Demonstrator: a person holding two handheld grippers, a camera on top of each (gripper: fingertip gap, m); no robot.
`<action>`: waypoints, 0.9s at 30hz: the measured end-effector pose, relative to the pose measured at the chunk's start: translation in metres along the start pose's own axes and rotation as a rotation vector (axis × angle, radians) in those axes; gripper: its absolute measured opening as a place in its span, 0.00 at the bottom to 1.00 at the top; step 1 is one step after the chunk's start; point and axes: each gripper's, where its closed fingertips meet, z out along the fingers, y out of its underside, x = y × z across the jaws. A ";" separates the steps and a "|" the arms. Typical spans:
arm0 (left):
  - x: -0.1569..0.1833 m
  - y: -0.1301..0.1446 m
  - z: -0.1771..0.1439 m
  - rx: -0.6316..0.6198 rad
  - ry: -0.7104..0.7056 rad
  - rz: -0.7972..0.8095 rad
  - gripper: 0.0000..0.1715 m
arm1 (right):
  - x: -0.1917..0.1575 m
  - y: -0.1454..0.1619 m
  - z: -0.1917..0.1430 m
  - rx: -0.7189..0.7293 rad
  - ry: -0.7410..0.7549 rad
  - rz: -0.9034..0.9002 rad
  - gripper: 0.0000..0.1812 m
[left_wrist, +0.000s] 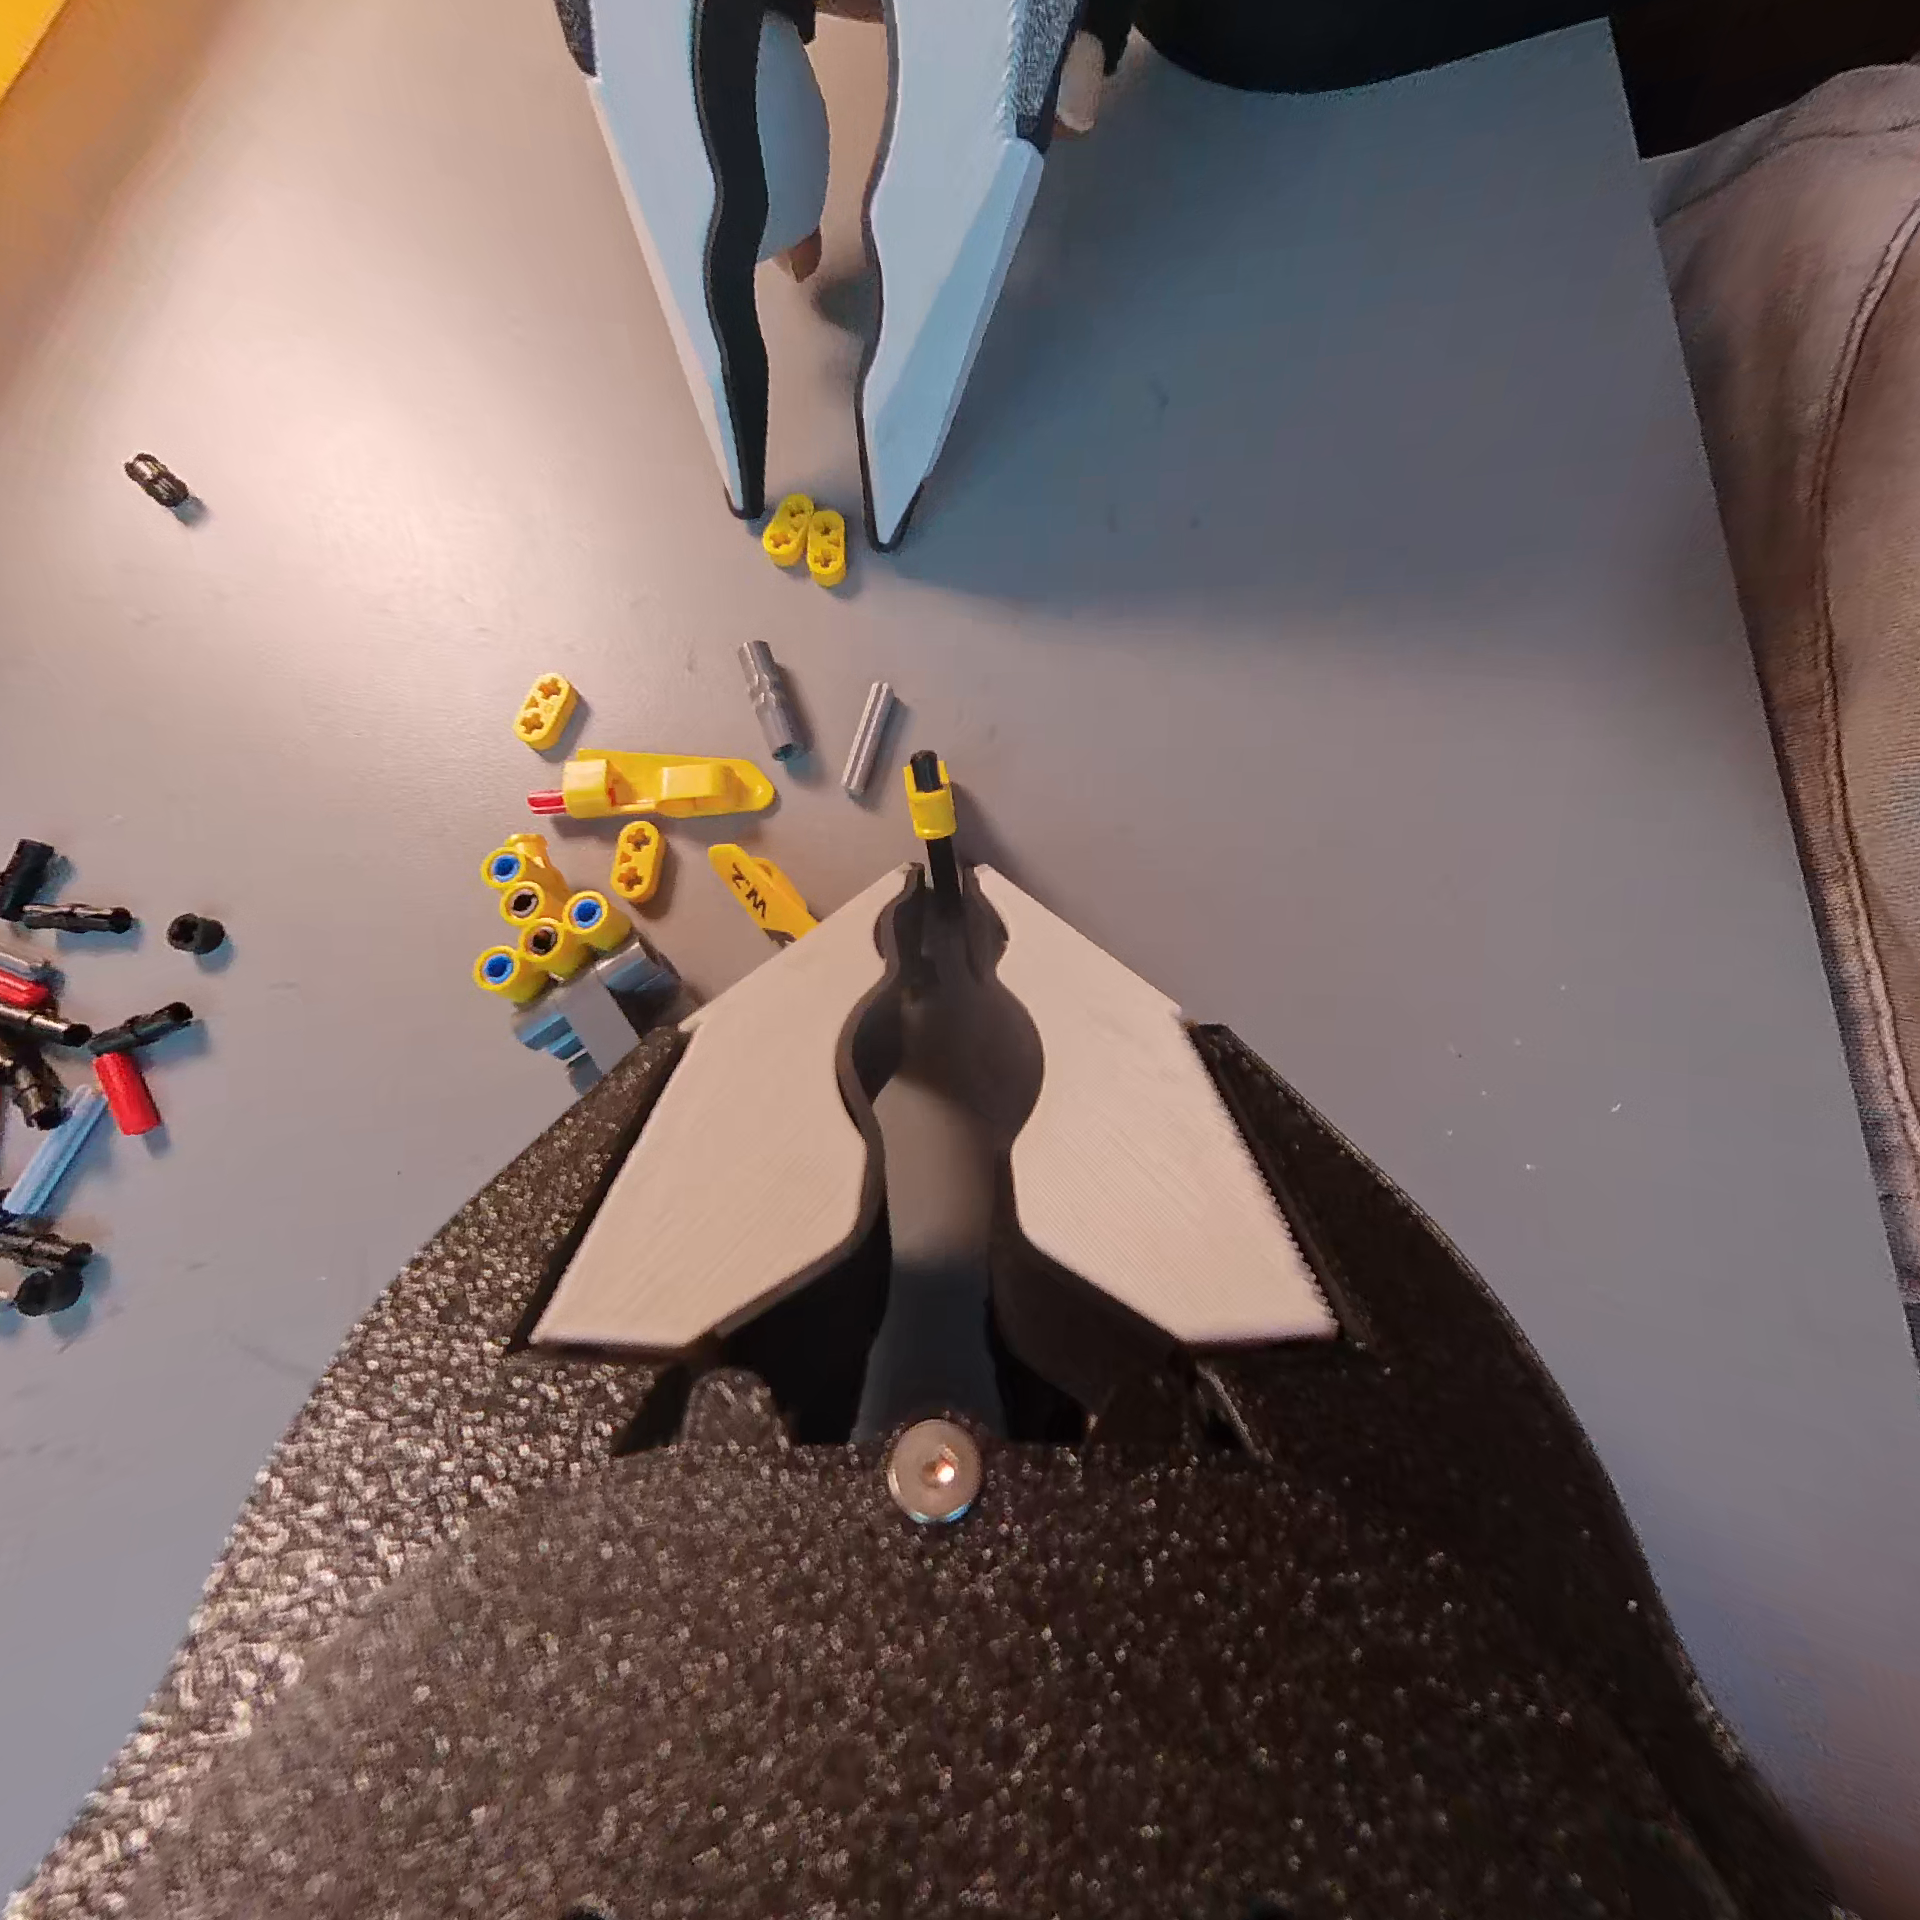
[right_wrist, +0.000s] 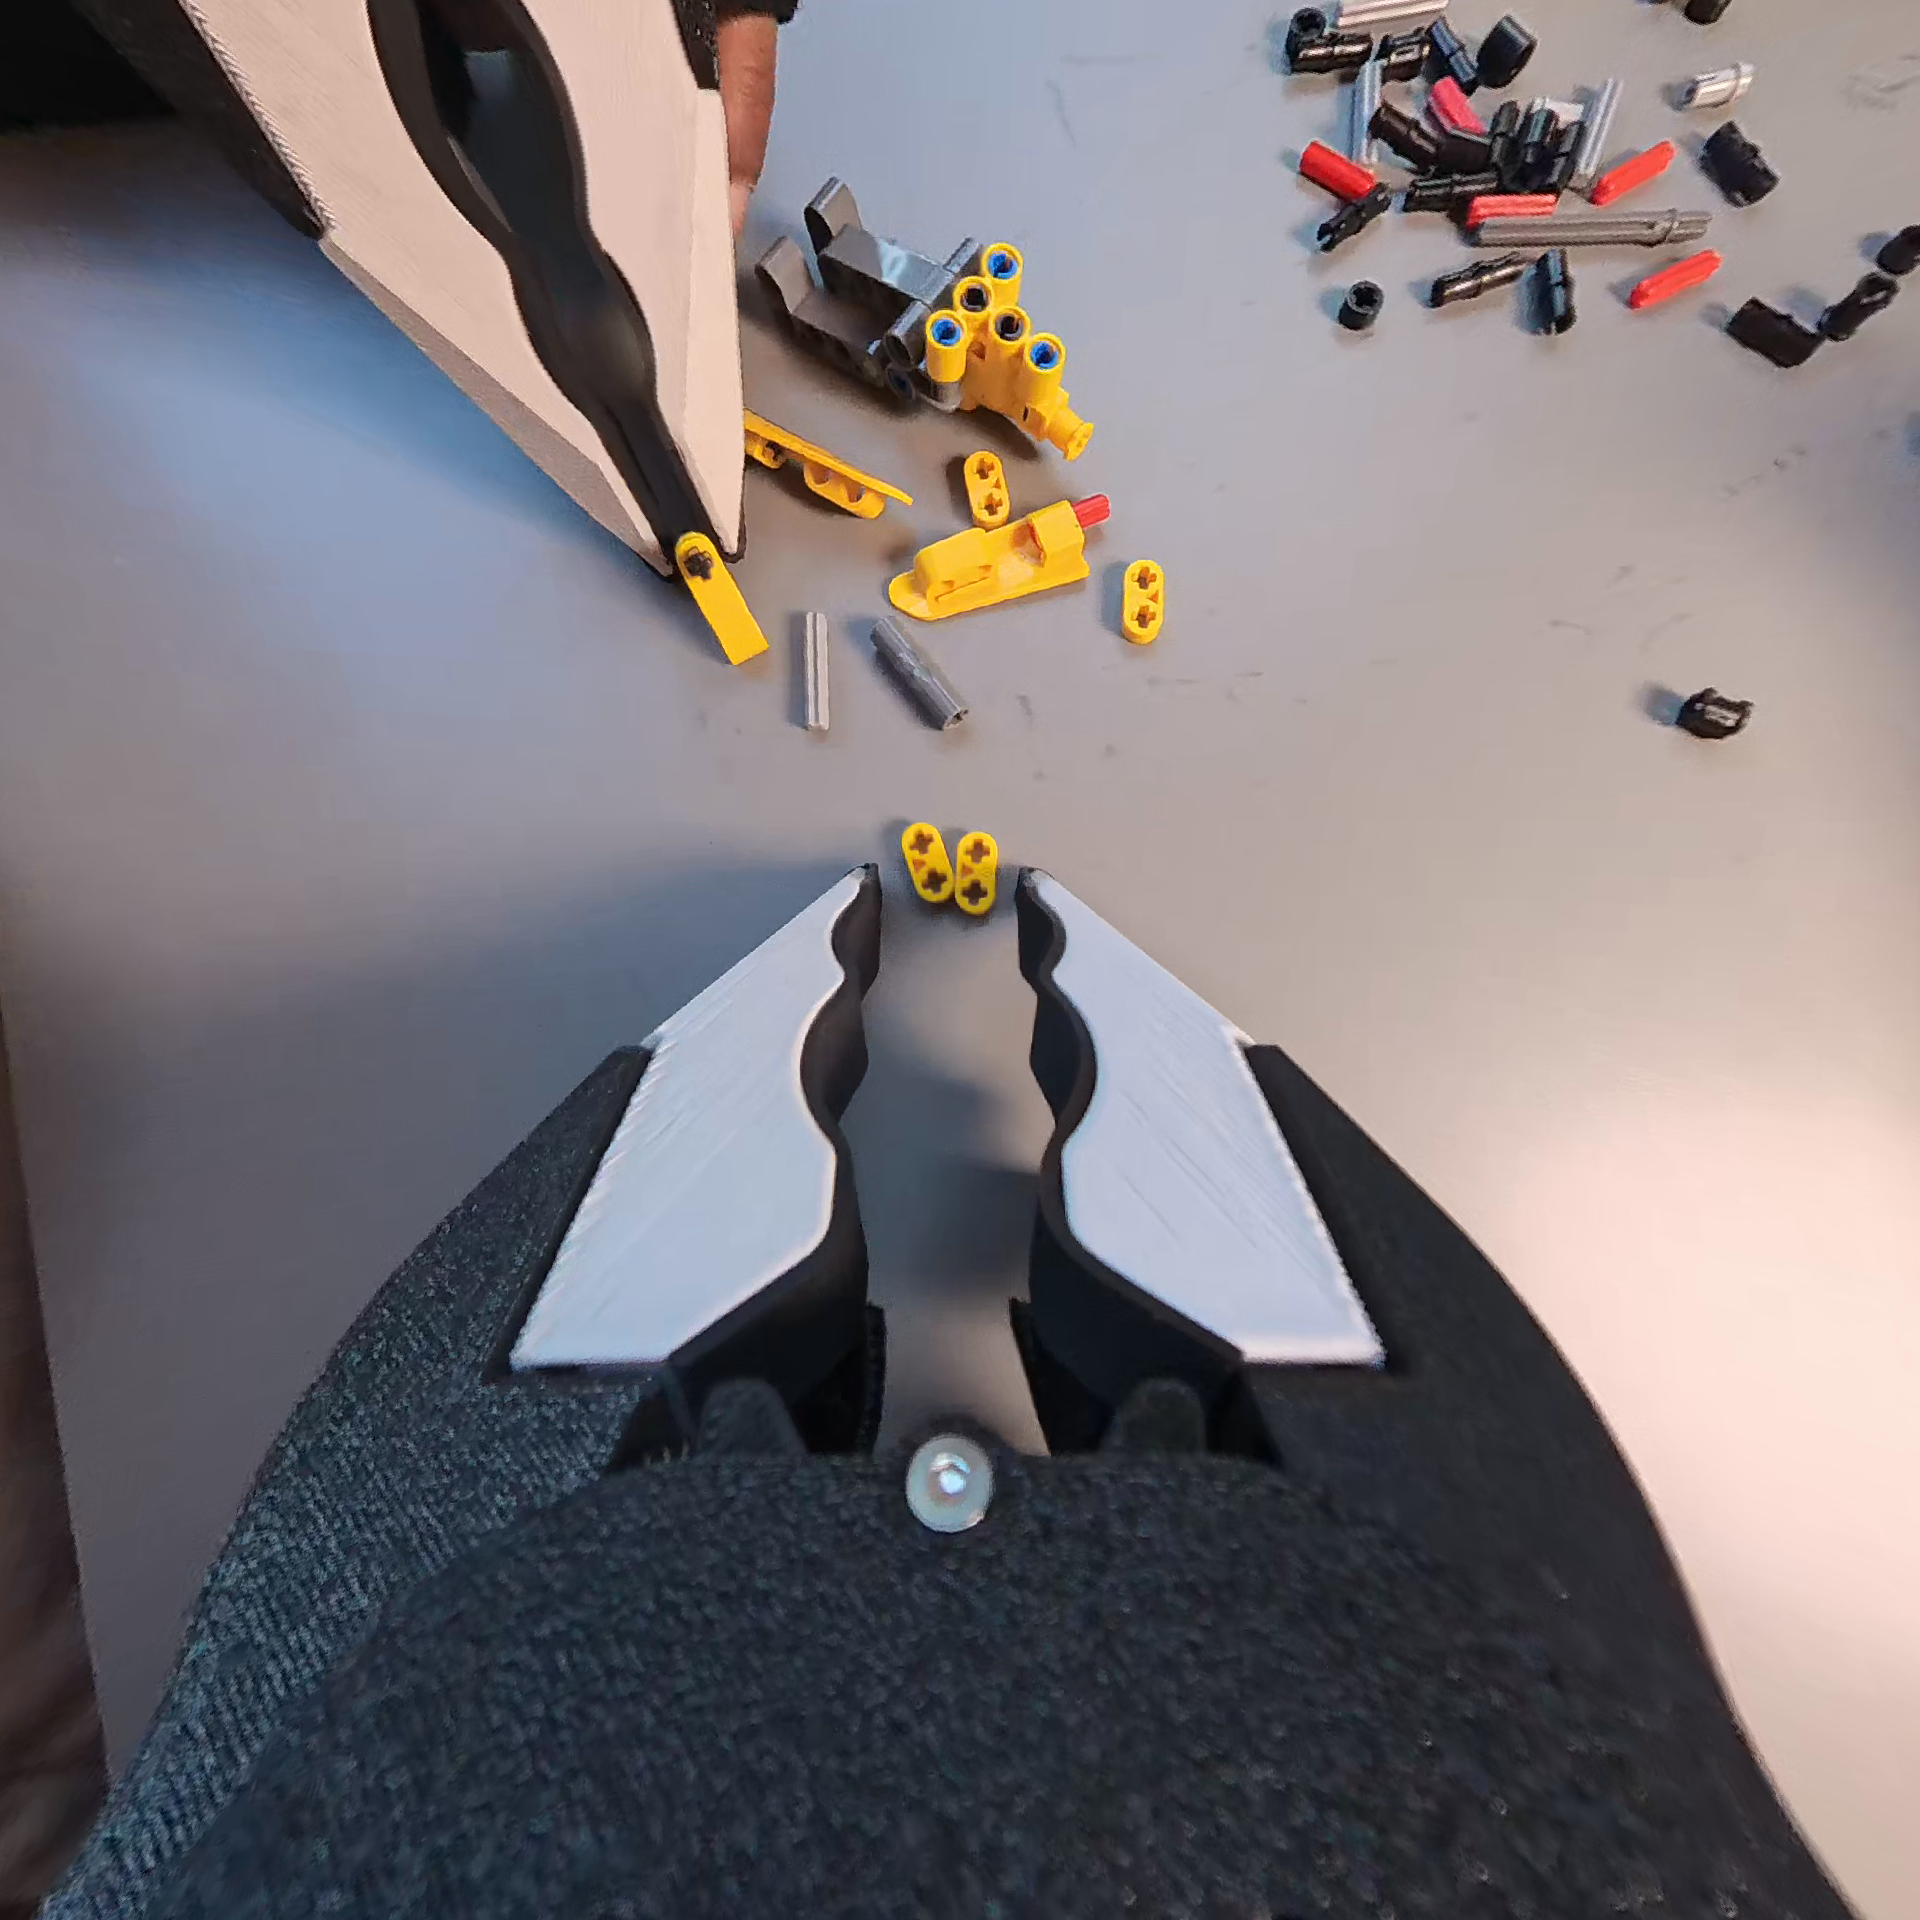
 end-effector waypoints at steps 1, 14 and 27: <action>0.000 0.000 0.000 0.001 0.002 -0.001 0.04 | 0.000 -0.001 0.001 0.003 0.016 -0.010 0.13; 0.000 0.000 0.000 0.006 0.008 -0.009 0.03 | -0.004 -0.005 0.002 0.052 0.027 -0.090 0.07; 0.001 0.000 0.001 0.011 0.019 -0.014 0.03 | 0.265 -0.007 -0.233 0.116 0.605 0.219 0.07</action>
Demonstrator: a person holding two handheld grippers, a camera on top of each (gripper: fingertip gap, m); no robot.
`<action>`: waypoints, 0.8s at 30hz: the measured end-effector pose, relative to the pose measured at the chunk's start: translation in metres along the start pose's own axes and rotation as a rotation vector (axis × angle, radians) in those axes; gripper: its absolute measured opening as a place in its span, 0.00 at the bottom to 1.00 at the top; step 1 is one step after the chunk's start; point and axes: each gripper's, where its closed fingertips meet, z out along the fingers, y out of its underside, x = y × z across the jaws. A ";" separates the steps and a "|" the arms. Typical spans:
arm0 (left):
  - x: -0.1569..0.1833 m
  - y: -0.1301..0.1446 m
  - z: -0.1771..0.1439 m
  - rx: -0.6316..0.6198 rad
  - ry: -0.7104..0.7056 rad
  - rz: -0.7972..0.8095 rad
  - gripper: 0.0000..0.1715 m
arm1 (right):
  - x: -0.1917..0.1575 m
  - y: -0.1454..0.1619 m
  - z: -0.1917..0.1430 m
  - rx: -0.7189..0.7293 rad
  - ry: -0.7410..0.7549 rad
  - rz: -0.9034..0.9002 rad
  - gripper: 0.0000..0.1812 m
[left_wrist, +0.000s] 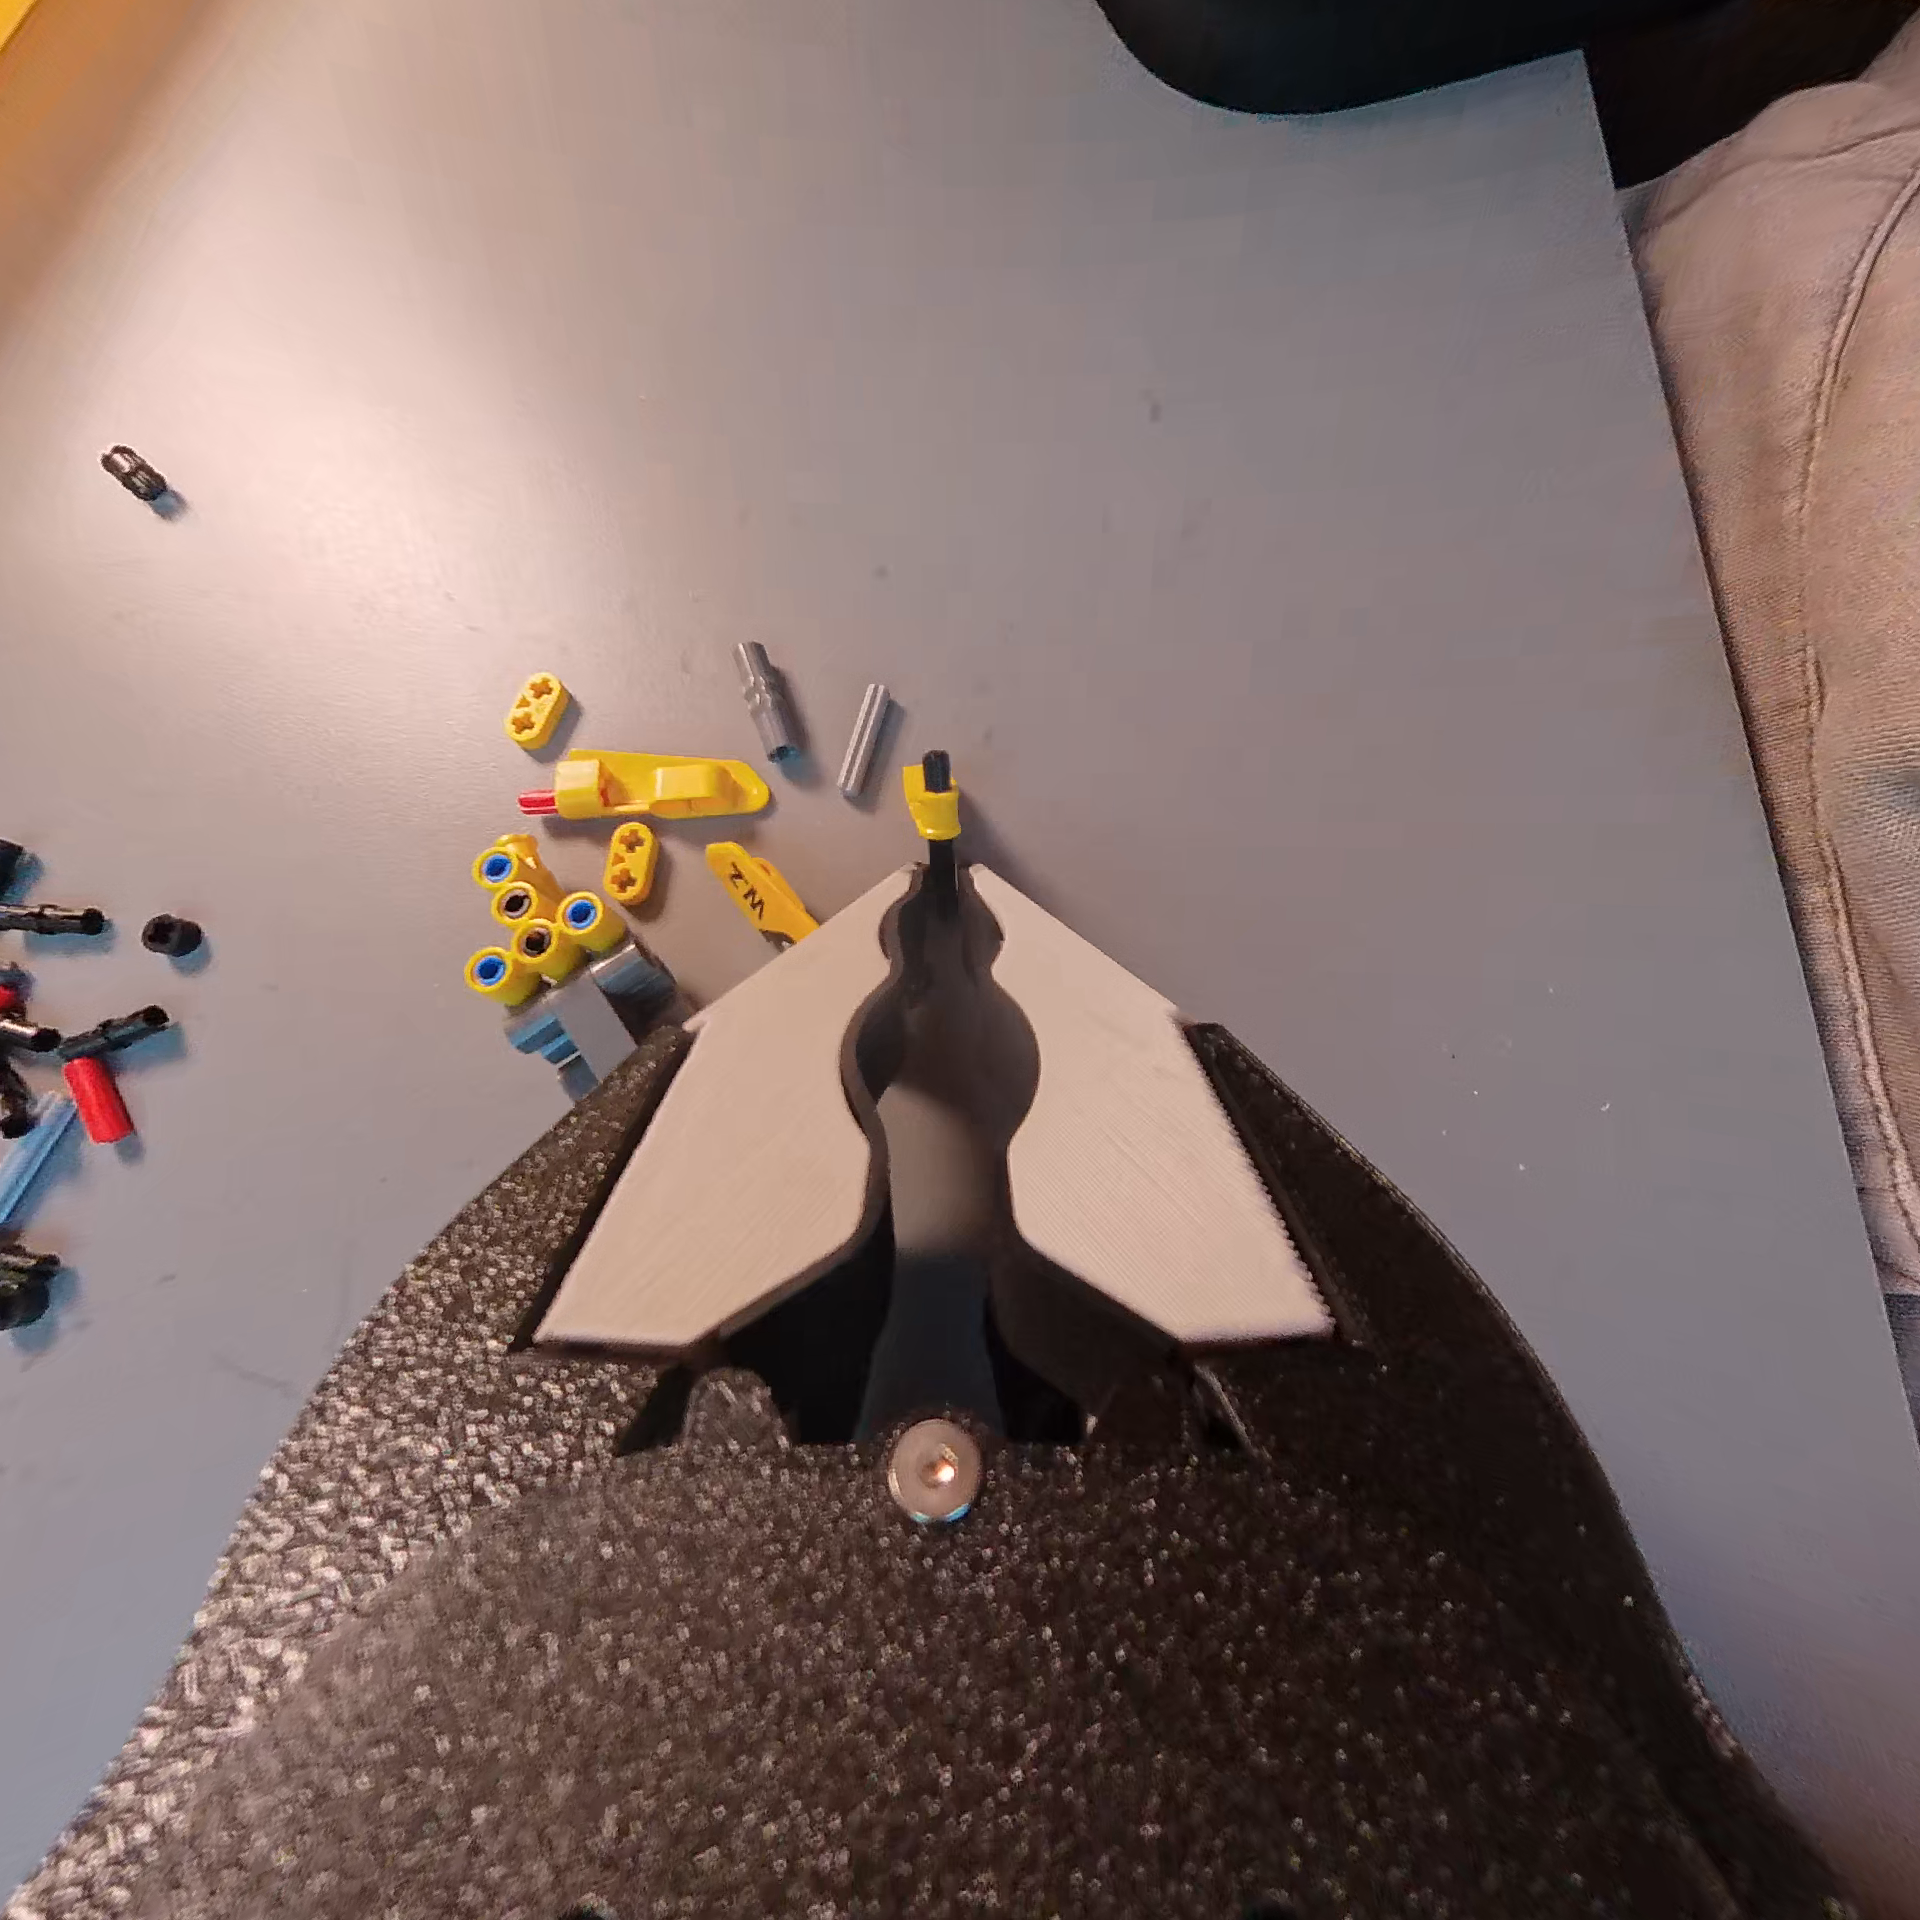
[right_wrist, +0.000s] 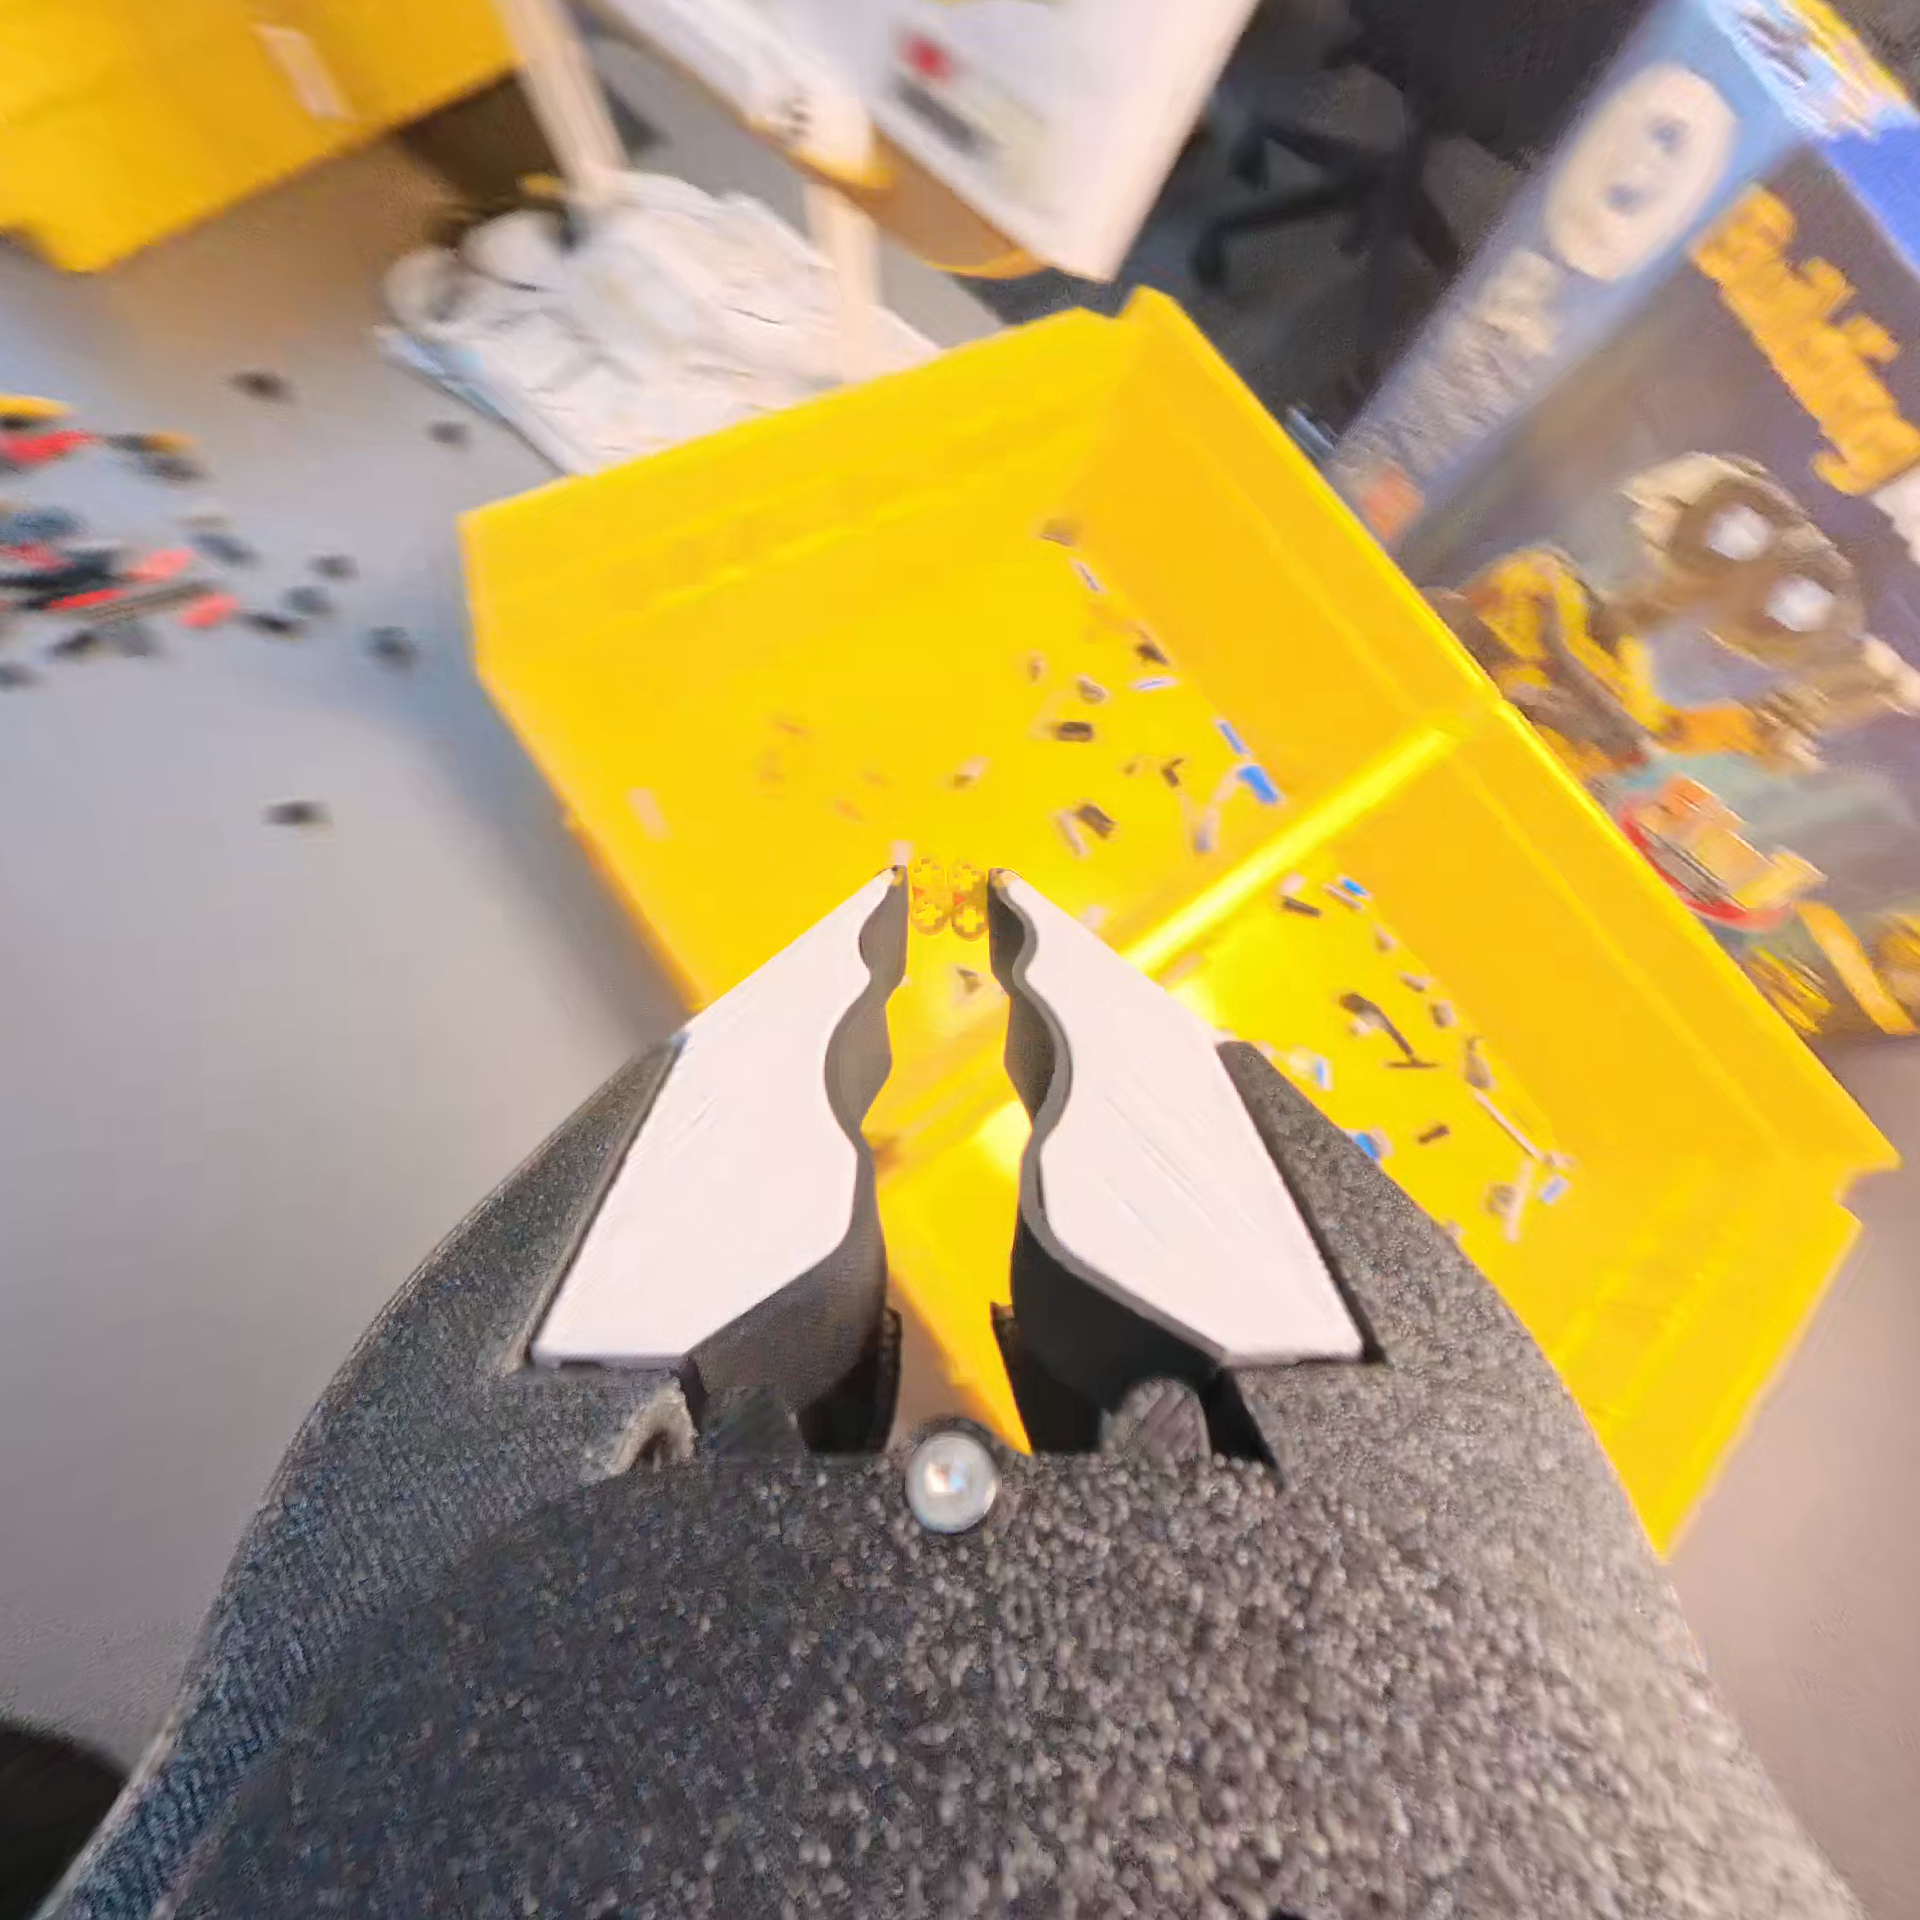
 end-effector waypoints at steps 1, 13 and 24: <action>0.000 0.000 0.000 0.000 -0.001 0.001 0.02 | 0.033 0.008 0.007 -0.033 0.036 0.048 0.07; 0.000 0.001 -0.002 0.005 0.020 -0.020 0.03 | 0.149 0.075 0.040 -0.177 0.240 0.260 0.21; 0.001 0.002 -0.002 0.002 0.020 -0.018 0.03 | -0.133 -0.014 0.010 0.076 -0.274 -0.091 0.20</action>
